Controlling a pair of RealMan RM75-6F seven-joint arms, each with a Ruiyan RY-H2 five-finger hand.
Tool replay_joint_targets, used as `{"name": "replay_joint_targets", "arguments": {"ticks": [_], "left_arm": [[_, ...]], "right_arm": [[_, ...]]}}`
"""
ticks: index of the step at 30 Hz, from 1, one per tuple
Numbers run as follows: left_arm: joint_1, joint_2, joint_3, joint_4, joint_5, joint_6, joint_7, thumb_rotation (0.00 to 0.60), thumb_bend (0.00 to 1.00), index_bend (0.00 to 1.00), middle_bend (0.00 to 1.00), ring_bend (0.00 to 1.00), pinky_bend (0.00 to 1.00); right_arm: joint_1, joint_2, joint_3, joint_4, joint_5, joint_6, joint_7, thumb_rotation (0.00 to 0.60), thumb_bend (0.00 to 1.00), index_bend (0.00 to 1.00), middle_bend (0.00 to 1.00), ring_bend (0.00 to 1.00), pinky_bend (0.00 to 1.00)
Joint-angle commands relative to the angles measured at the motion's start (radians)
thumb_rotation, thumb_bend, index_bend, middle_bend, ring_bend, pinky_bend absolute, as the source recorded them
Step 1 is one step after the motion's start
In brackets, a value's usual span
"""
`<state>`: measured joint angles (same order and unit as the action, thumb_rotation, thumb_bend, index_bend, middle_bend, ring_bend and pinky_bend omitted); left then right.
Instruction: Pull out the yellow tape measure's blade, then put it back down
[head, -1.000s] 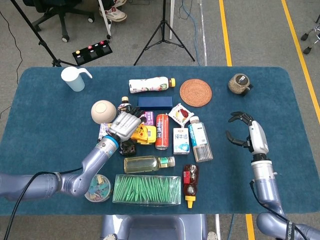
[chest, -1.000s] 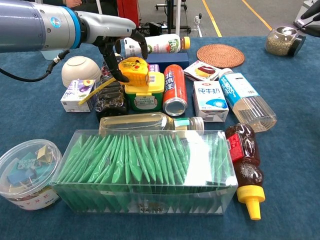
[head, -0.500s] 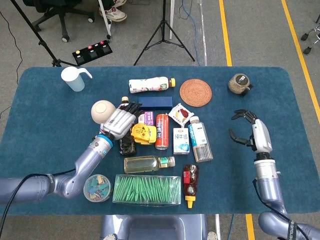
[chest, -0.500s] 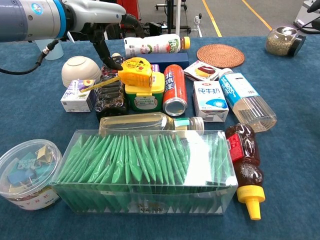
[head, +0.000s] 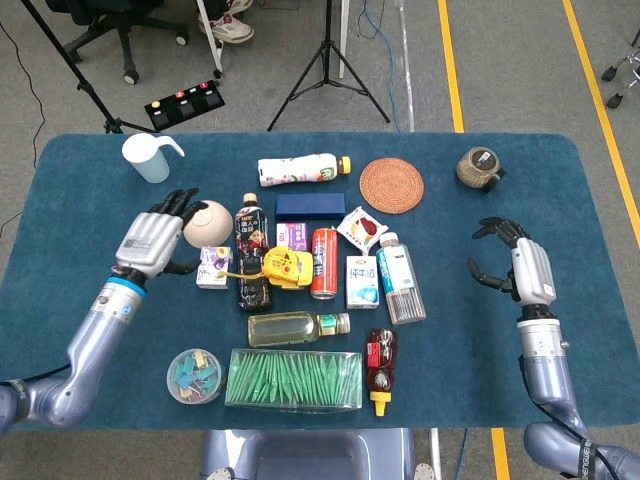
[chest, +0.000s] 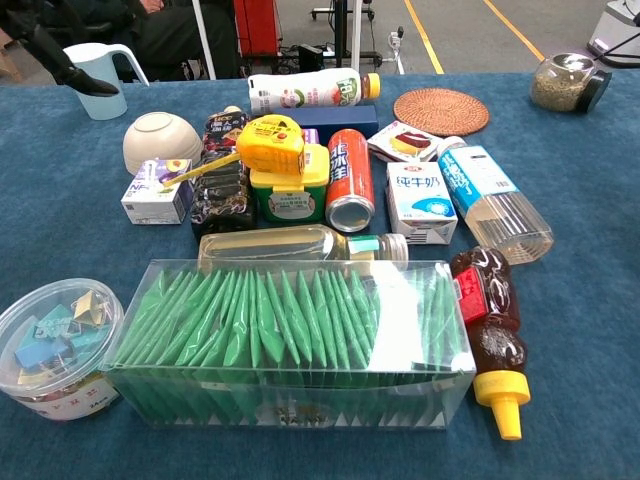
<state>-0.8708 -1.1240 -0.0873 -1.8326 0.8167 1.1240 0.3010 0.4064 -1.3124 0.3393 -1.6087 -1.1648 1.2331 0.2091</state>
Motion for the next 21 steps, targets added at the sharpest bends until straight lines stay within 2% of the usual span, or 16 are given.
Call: {"name": "replay_joint_targets", "arguments": {"ticks": [1,7,10,17,21], "left_arm": [[0.091,0.05,0.023,0.014,0.057,0.033,-0.104,0.6,0.22,0.15,0.05,0.0,0.2],[0.208,0.073,0.053,0.046,0.143,0.102,-0.202,0.6,0.22,0.19,0.06,0.0,0.21],[0.299,0.063,0.071,0.062,0.21,0.209,-0.266,0.6,0.22,0.23,0.1,0.0,0.22],[0.426,0.047,0.105,0.093,0.321,0.343,-0.316,0.6,0.22,0.32,0.16,0.03,0.23],[0.488,0.029,0.126,0.103,0.38,0.404,-0.321,0.6,0.22,0.33,0.16,0.03,0.23]], "right_arm": [[-0.006,0.0,-0.011,0.006,-0.01,0.007,-0.009,0.6,0.34,0.4,0.27,0.21,0.21],[-0.027,0.003,-0.037,0.016,-0.047,0.054,-0.053,0.6,0.35,0.4,0.28,0.21,0.22],[-0.044,0.015,-0.056,0.017,-0.075,0.094,-0.112,0.6,0.35,0.4,0.28,0.22,0.22],[-0.071,0.042,-0.082,0.005,-0.086,0.131,-0.212,0.6,0.36,0.4,0.28,0.22,0.22],[-0.088,0.051,-0.099,-0.002,-0.105,0.166,-0.275,0.6,0.36,0.38,0.28,0.22,0.22]]}}
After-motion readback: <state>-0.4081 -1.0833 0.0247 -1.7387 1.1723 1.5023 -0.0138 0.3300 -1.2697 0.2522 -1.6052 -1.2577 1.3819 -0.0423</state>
